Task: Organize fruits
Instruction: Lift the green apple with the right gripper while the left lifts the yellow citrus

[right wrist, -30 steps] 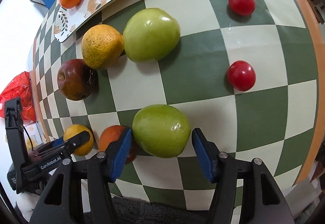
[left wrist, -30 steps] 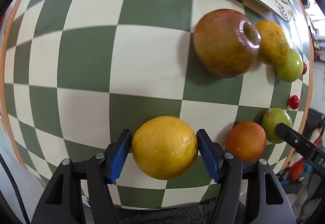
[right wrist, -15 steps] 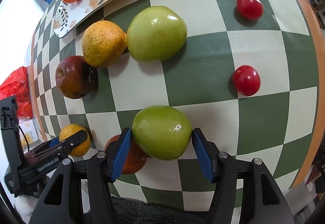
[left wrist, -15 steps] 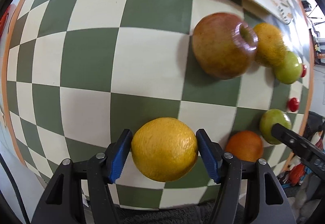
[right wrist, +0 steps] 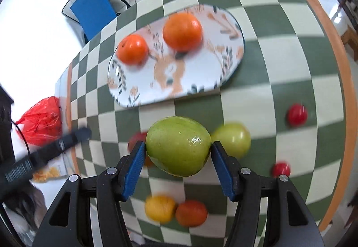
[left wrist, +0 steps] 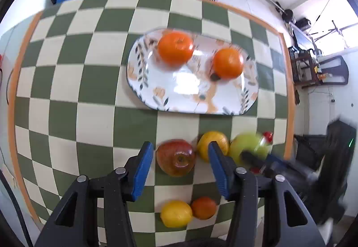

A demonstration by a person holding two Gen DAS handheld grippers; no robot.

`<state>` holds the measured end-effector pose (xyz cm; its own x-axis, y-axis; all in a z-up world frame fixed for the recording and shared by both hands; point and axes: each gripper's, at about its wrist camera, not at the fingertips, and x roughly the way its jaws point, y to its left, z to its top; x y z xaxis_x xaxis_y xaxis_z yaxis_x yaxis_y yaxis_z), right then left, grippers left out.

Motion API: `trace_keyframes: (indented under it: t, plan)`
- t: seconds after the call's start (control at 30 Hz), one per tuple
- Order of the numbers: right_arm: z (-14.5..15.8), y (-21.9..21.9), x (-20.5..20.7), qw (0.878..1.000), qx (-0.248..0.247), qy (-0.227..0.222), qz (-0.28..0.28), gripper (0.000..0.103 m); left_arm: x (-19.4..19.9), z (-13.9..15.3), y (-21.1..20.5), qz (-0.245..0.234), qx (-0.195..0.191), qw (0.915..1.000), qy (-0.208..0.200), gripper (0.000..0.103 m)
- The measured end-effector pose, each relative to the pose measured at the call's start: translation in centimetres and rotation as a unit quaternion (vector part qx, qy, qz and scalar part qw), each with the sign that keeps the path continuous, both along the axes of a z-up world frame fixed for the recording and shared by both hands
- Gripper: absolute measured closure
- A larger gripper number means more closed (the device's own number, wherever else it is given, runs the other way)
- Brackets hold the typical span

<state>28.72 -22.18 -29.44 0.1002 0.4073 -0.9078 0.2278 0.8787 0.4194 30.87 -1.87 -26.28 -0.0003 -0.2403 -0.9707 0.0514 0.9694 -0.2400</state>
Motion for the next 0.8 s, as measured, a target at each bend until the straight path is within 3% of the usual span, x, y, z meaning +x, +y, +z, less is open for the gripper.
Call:
trace_keyframes:
  t: [0.1, 0.23, 0.33, 0.5, 0.57, 0.63, 0.7, 0.8]
  plan:
    - [0.3, -0.8, -0.3, 1.0, 0.004, 0.003, 0.007, 0.04, -3.4, -2.8, 1.1, -0.023, 0.008, 0.9977, 0.064, 0.053]
    - [-0.5, -1.6, -3.1, 1.0, 0.008, 0.022, 0.011, 0.04, -8.4, -7.0, 2.0, -0.016, 0.014, 0.9882, 0.152, 0.053]
    - [-1.3, -1.7, -4.8, 0.999, 0.008, 0.036, 0.013, 0.04, -11.8, -9.5, 1.8, -0.002, -0.022, 0.9747, 0.222, 0.053]
    - [-1.4, -2.8, -6.6, 0.999, 0.008, 0.042, 0.007, 0.04, -14.8, -9.4, -1.2, -0.054, -0.032, 0.967, 0.247, 0.052]
    - [-1.3, -3.1, -6.9, 0.999, 0.006, 0.041, 0.004, 0.055, -15.7, -9.9, -2.8, -0.083, -0.033, 0.9609, 0.262, 0.051]
    - [-0.9, -3.5, -7.1, 0.999, 0.01, 0.039, 0.002, 0.055, -16.8, -11.0, -4.3, -0.12, -0.025, 0.9513, 0.283, 0.045]
    - [-0.6, -3.7, -7.0, 0.999, 0.005, 0.032, 0.003, 0.055, -18.7, -12.6, -6.1, -0.166, -0.008, 0.9354, 0.312, 0.039]
    - [-1.0, -3.7, -7.0, 0.999, 0.011, 0.037, 0.006, 0.055, -21.4, -14.9, -7.2, -0.205, 0.011, 0.9117, 0.356, 0.039]
